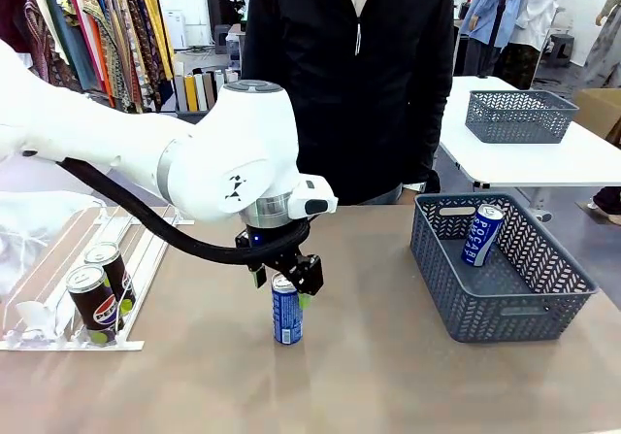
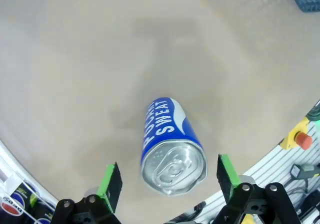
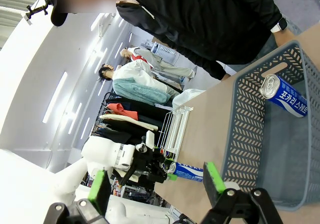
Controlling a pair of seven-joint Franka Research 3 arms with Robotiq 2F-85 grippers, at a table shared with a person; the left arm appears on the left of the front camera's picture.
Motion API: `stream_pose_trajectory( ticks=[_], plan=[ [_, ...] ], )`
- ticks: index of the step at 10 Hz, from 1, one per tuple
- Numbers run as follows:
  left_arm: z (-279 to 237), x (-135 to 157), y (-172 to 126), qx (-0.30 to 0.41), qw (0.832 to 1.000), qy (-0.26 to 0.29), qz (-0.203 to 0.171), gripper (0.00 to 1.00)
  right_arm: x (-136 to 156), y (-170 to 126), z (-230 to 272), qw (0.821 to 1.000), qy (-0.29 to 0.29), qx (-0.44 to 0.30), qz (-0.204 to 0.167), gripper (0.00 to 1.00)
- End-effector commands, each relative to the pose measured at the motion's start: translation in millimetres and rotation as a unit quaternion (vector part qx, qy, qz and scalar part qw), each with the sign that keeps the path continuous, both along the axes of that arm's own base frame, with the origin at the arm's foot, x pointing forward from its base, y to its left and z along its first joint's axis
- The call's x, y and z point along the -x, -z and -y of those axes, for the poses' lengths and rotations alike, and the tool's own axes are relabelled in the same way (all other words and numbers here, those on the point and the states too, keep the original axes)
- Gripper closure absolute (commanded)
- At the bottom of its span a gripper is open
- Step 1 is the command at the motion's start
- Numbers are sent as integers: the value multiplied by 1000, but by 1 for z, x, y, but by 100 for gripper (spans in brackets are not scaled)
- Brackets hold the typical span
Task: Retrieve and store the cans from the dispenser.
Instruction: Pick up the last remaining can from one row of the Automatic Can Dispenser and place it in the middle of the table.
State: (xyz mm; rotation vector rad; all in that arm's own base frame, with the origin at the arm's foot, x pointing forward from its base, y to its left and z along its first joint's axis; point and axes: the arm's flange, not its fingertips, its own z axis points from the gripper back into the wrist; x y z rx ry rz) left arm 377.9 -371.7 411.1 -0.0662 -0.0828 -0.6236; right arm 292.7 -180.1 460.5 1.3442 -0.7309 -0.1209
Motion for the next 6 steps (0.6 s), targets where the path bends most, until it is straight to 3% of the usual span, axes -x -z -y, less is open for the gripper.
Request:
stream_pose_trajectory(
  ticks=[1, 3, 4, 5, 6],
  plan=[
    [-20, 10, -34, 19, 999, -34, 34, 0, -2, -4, 0, 1000, 3, -9, 7, 0],
    [-67, 21, -93, 39, 998, -58, 8, 0, -2, -4, 0, 1000, 3, -9, 7, 0],
    [-100, 21, -118, 90, 994, -57, -22, 0, -2, -4, 0, 1000, 3, -9, 7, 0],
    [-144, 17, -141, 166, 982, -72, -46, 0, -2, -4, 0, 1000, 3, -9, 7, 0],
    [-196, 12, -159, 221, 967, -116, -43, 0, -2, -4, 0, 1000, 3, -9, 7, 0]
  ],
)
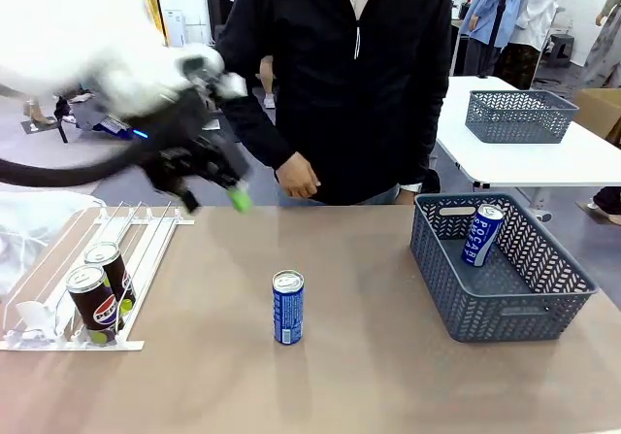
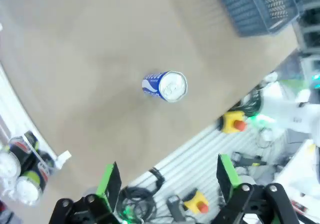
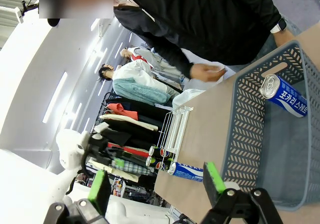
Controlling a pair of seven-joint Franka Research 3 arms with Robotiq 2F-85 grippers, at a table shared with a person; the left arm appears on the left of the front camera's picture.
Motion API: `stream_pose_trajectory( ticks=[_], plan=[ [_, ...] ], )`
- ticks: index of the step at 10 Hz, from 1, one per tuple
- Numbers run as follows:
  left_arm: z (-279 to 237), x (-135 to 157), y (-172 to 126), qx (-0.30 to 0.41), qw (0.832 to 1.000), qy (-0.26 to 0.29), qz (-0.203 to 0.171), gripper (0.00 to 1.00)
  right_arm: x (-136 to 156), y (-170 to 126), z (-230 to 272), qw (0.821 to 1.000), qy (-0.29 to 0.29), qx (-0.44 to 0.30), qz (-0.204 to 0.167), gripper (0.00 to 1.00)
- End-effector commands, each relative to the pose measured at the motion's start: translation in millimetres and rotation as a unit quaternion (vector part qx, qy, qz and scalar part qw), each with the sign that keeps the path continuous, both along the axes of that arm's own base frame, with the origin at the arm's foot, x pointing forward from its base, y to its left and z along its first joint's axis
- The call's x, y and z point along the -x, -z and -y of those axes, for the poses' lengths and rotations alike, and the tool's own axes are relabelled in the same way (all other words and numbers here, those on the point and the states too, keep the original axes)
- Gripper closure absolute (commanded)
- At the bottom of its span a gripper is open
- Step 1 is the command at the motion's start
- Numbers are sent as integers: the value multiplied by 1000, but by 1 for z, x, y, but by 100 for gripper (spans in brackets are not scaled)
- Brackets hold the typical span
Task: Retrieve and store the cans from the dispenser.
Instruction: Pick up the last remaining can from one row of the Automatic Can Dispenser and place it in the middle of the table.
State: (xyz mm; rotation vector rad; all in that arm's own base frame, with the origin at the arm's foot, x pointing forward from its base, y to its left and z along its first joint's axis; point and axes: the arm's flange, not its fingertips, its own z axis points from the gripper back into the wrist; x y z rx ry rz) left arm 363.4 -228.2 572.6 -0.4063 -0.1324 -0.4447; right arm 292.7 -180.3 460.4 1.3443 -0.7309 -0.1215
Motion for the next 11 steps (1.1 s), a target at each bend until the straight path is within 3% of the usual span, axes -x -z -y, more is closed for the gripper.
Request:
stream_pose_trajectory(
  ticks=[1, 4, 7, 8, 9, 10, 11],
  plan=[
    [-114, -5, -8, 117, 990, -70, -33, 0, -2, -4, -1, 1000, 3, -8, 7, 0],
    [-266, 7, 1, 272, 949, -148, -60, 0, -2, -4, -1, 1000, 3, -8, 7, 0],
    [-373, 39, 66, 453, 852, -251, -73, 0, -2, -4, -1, 1000, 3, -8, 7, 0],
    [-382, 42, 79, 477, 835, -263, -82, 0, -2, -4, -1, 1000, 3, -8, 7, 0],
    [-384, 41, 83, 481, 832, -263, -85, 0, -2, -4, -1, 1000, 3, -8, 7, 0],
    [-376, 38, 76, 442, 841, -297, -96, 0, -2, -4, -1, 1000, 3, -8, 7, 0],
    [-400, 52, 86, 468, 834, -279, -89, 0, -2, -4, -1, 1000, 3, -8, 7, 0]
  ],
)
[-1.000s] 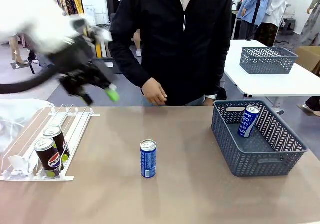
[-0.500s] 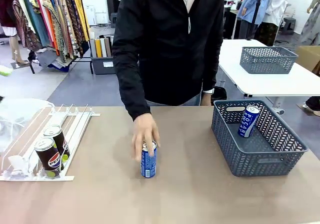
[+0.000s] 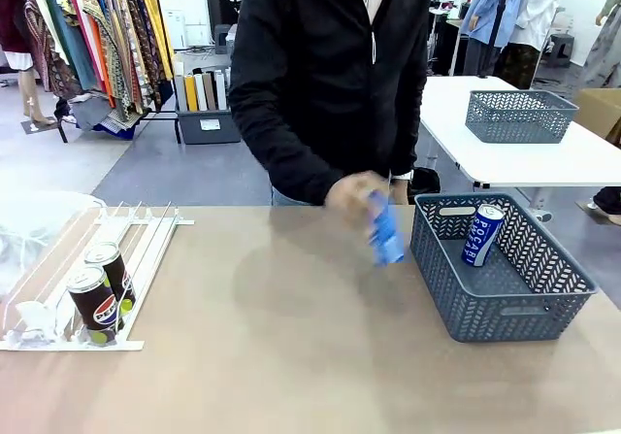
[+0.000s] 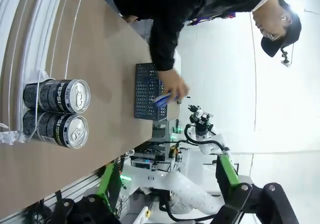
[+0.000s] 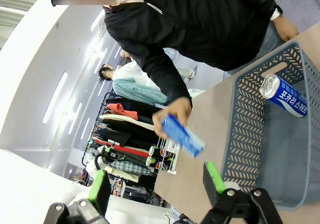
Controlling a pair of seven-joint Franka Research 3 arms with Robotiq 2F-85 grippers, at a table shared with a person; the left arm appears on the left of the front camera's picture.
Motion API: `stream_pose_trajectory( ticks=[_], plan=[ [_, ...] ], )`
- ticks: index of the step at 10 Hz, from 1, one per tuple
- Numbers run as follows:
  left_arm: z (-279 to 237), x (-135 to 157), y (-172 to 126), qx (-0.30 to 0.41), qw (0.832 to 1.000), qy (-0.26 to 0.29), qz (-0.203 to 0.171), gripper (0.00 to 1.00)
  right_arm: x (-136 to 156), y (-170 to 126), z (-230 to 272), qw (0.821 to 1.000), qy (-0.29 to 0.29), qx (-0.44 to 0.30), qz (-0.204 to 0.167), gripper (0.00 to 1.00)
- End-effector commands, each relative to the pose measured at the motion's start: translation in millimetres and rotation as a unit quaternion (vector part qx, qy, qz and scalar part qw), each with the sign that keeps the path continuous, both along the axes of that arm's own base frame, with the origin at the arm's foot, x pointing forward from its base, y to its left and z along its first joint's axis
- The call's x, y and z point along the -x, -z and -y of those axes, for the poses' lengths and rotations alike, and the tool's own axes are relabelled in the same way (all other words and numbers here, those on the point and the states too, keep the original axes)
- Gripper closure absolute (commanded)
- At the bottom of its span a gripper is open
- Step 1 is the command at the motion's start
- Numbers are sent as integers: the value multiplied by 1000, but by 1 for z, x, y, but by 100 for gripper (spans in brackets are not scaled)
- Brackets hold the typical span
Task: Retrieve and store the cans from the dispenser.
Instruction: Pick up the last remaining can from one row of the Automatic Can Dispenser and place it in the middle of the table, then pick up one can from the Automatic Can Dispenser and place it in the middle of the table.
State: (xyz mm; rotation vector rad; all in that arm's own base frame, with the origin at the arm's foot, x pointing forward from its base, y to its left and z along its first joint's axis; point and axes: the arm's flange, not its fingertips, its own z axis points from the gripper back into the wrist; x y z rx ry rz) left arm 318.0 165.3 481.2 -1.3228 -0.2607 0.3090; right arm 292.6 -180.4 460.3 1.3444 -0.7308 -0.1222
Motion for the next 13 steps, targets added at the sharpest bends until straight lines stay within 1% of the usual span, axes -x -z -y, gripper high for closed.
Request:
stream_pose_trajectory(
  ticks=[1, 9, 10, 11, 12, 13],
  plan=[
    [-7, 7, -5, 2, 1000, 4, 13, 0, -2, -5, -1, 1000, 3, -8, 7, 0],
    [-7, 7, -5, 2, 1000, 4, 13, 0, -2, -5, -1, 1000, 3, -8, 7, 0],
    [-5, 7, -3, 0, 1000, 1, 2, 0, -2, -5, -1, 1000, 3, -8, 7, 0],
    [17, 4, -13, -55, 998, 5, -15, 0, -2, -5, -1, 1000, 3, -8, 7, 0],
    [41, 2, -20, -137, 990, -5, -35, 0, -2, -5, -1, 1000, 3, -8, 7, 0],
    [63, -1, -24, -205, 978, 12, -45, 0, -2, -5, -1, 1000, 3, -8, 7, 0]
  ],
)
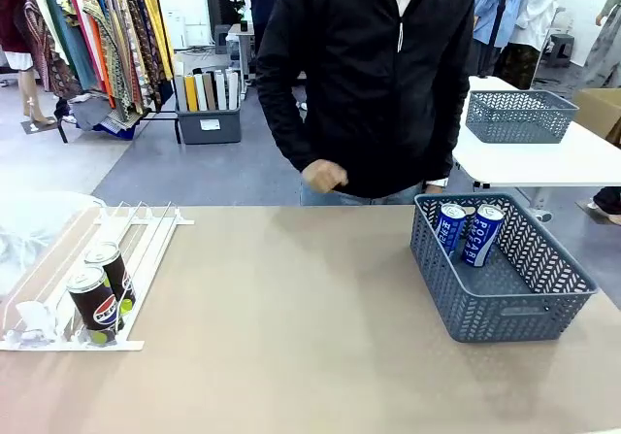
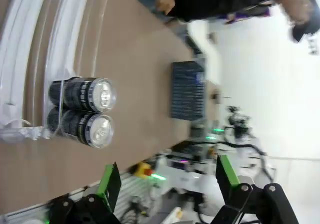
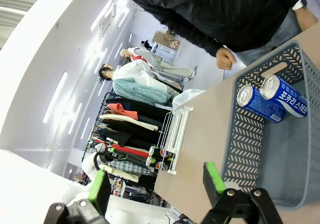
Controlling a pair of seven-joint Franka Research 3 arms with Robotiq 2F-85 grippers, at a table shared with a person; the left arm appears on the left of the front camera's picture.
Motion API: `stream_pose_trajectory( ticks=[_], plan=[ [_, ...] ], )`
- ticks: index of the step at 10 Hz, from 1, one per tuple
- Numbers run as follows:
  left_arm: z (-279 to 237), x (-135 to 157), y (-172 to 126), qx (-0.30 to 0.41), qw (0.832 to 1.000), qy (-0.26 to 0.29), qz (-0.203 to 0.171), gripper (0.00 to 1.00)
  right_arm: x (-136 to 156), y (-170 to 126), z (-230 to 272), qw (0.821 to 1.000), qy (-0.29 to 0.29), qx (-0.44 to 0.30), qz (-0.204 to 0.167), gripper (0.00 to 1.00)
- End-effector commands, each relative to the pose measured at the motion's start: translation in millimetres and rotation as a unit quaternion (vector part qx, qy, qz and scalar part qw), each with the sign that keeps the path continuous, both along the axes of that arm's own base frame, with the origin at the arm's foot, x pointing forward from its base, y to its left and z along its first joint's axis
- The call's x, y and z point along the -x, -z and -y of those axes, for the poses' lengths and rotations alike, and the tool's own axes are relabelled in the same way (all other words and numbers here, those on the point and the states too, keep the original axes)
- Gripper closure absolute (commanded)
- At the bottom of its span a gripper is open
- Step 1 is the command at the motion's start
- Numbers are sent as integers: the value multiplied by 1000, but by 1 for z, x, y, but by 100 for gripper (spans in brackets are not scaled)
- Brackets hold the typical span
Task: Retrieve and store the cans from the dispenser.
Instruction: Pick up one can from the Automatic Can Dispenser and place it in the middle of the table.
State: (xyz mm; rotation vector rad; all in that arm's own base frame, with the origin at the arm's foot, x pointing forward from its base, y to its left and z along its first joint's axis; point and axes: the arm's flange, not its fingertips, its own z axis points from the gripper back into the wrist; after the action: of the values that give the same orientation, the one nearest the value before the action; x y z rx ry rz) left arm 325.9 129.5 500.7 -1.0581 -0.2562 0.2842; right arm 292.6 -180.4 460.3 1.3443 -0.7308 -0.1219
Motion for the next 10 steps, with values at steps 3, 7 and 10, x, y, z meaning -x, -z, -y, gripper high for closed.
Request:
stream_pose_trajectory(
  ticks=[3, 7, 10],
  plan=[
    [105, -10, 13, -322, 946, 15, -38, 0, -2, -4, -1, 1000, 3, -8, 7, 0],
    [169, -24, 35, -444, 893, 67, 18, 0, -2, -4, -1, 1000, 3, -8, 7, 0],
    [157, -22, 25, -413, 908, 71, -6, 0, -2, -4, -1, 1000, 3, -8, 7, 0]
  ],
)
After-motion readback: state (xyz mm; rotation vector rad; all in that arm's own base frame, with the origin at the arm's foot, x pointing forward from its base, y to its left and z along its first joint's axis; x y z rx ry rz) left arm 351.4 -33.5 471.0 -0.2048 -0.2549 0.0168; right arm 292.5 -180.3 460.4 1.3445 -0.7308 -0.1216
